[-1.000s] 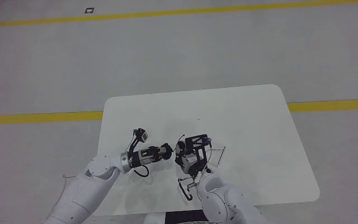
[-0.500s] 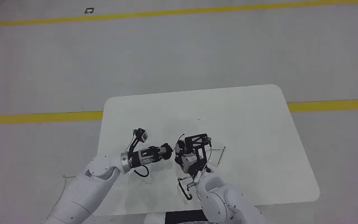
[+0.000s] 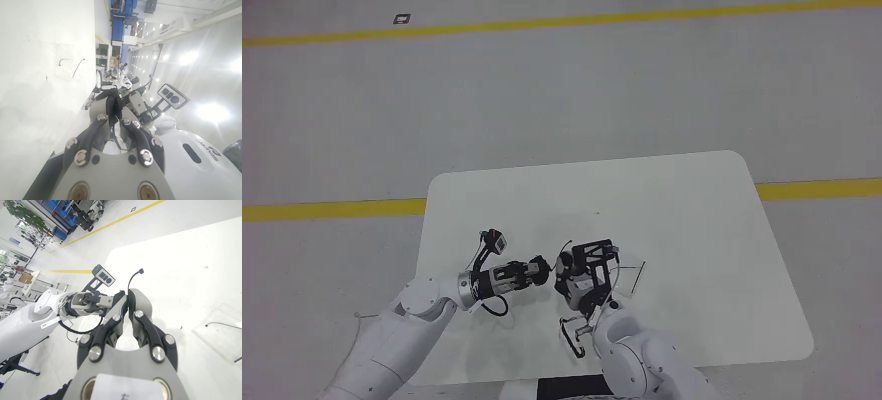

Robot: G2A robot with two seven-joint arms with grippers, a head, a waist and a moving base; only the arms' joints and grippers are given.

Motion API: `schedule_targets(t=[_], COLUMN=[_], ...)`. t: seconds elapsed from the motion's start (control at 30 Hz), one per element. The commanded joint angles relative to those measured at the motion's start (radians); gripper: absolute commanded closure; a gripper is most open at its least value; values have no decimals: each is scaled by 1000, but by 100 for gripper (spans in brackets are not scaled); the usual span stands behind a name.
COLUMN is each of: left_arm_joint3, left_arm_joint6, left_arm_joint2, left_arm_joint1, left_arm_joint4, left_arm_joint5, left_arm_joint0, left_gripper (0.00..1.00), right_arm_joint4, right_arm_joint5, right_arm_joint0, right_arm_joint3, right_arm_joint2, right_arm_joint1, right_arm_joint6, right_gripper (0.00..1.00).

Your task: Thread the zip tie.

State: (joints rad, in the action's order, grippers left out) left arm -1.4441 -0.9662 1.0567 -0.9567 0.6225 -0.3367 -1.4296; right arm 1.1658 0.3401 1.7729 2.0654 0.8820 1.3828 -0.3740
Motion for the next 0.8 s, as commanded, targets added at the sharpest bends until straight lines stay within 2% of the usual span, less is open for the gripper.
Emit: schedule_targets(t=[0.0, 0.77], left_arm_joint3=[0, 0], left_arm_joint6=[0, 0], left_arm_joint2=[0, 0], left_arm_joint1=[0, 0], left_arm_joint4=[0, 0], left_arm_joint5=[0, 0], left_arm_joint0=[0, 0], left_gripper=[100, 100], right_arm_joint4=[1, -10], right_arm_joint5=[0, 0], right_arm_joint0=[2, -1], right_arm_joint3=[3, -10], right_arm_joint2=[1, 1], right_arm_joint1=[-1, 4], right_arm_joint6=[3, 27], right_gripper=[100, 100])
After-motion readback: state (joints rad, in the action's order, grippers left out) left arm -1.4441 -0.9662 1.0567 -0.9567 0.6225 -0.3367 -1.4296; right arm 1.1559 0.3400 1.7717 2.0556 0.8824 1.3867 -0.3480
